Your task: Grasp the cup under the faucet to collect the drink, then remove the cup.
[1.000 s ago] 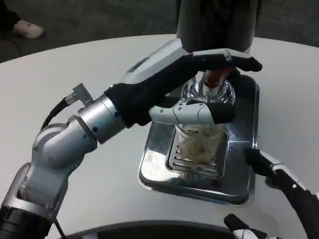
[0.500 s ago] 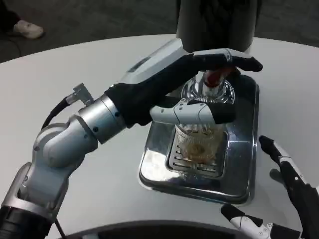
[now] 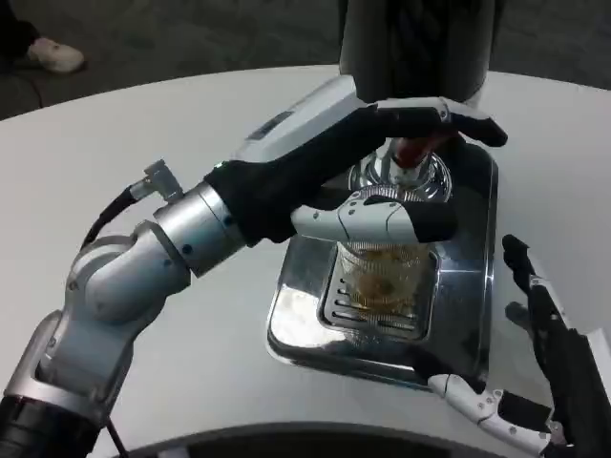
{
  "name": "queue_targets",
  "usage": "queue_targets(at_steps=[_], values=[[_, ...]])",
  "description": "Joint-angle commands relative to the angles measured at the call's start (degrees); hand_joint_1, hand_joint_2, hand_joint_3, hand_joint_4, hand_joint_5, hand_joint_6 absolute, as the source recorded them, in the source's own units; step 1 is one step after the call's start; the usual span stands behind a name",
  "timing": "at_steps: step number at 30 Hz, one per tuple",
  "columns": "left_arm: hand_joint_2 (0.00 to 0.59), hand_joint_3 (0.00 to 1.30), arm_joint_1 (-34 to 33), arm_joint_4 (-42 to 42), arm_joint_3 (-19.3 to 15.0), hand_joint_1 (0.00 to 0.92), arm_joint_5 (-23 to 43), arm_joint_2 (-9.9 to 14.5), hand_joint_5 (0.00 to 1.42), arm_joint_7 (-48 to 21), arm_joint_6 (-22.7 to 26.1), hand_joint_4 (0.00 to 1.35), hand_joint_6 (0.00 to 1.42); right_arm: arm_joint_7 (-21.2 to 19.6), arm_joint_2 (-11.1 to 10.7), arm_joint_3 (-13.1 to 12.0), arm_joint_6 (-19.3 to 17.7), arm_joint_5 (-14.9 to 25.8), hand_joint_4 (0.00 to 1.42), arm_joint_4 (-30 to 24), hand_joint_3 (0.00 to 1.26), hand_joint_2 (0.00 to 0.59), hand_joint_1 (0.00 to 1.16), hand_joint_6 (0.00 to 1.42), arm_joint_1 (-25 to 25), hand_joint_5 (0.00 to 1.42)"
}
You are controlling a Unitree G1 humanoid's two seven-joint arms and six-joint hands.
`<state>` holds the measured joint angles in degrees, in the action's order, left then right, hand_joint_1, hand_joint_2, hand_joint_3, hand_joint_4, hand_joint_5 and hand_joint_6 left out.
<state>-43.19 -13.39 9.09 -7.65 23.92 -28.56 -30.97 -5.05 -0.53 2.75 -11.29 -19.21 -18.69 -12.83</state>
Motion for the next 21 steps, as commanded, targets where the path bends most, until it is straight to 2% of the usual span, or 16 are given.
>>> queue_targets(at_steps=[1, 7, 16, 21], values=[[0.068, 0.37, 1.3, -0.2, 1.4, 0.000, -2.1, 0.8, 0.30, -0.8, 0.2, 0.27, 0.18, -3.0, 1.9, 0.5, -2.2, 1.7, 0.04, 4.0, 0.05, 0.172, 0.89, 0.11, 2.8, 0.01], [0.068, 0.34, 1.4, -0.1, 1.6, 0.000, -2.4, 1.0, 0.30, -0.6, 0.3, 0.27, 0.18, -5.2, 3.2, 1.1, -4.0, 2.5, 0.04, 9.4, 0.05, 0.160, 0.91, 0.11, 6.1, 0.01], [0.068, 0.34, 1.5, 0.2, 1.6, 0.000, -2.9, 1.1, 0.31, -0.5, 0.3, 0.27, 0.18, -8.1, 3.8, 1.5, -6.5, 2.5, 0.03, 16.4, 0.04, 0.157, 0.90, 0.11, 11.4, 0.01], [0.069, 0.34, 1.5, 0.5, 1.6, 0.000, -3.3, 0.9, 0.31, 0.0, 0.5, 0.27, 0.18, -10.5, 4.4, 1.3, -7.6, 2.3, 0.03, 20.6, 0.04, 0.157, 0.90, 0.11, 16.1, 0.01]])
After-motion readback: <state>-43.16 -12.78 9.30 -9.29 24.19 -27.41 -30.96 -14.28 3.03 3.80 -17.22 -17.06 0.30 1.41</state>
